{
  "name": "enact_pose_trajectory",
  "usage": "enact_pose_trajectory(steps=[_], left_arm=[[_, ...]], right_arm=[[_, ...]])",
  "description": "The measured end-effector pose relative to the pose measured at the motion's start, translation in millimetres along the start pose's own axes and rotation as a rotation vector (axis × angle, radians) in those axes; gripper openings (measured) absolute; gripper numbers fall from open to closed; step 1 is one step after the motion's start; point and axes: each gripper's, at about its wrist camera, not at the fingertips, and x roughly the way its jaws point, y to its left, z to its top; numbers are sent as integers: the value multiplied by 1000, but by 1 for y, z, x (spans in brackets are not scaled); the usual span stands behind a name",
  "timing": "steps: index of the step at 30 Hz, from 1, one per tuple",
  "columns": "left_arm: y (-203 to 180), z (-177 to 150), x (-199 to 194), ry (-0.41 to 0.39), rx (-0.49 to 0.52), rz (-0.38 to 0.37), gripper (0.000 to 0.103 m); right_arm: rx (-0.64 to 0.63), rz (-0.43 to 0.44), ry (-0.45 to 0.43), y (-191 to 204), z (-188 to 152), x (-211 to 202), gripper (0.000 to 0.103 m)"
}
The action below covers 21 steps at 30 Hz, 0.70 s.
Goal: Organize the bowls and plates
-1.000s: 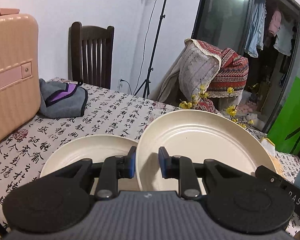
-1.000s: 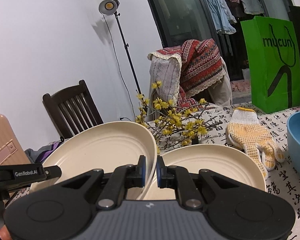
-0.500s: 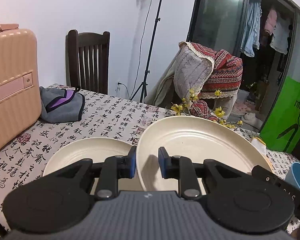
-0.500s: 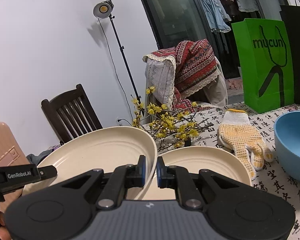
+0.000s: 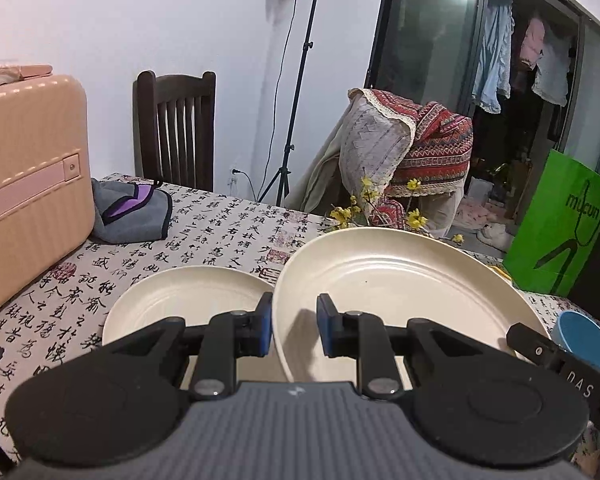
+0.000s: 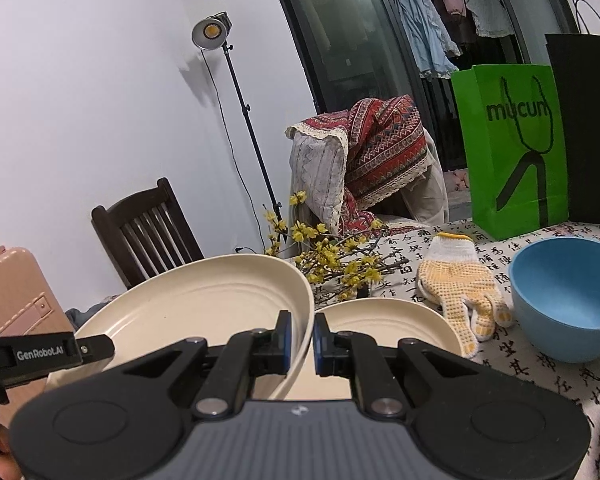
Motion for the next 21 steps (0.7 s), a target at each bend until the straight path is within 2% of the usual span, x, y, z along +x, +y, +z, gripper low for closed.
enact_pose_trajectory(steps=[11, 21], left_arm=[[-6, -9, -21, 19, 32, -25, 22], [-7, -15, -38, 5, 43, -35, 22]], right_arm=[[-2, -22, -26, -2, -7, -35, 11], [4, -28, -34, -3, -11, -53, 11]])
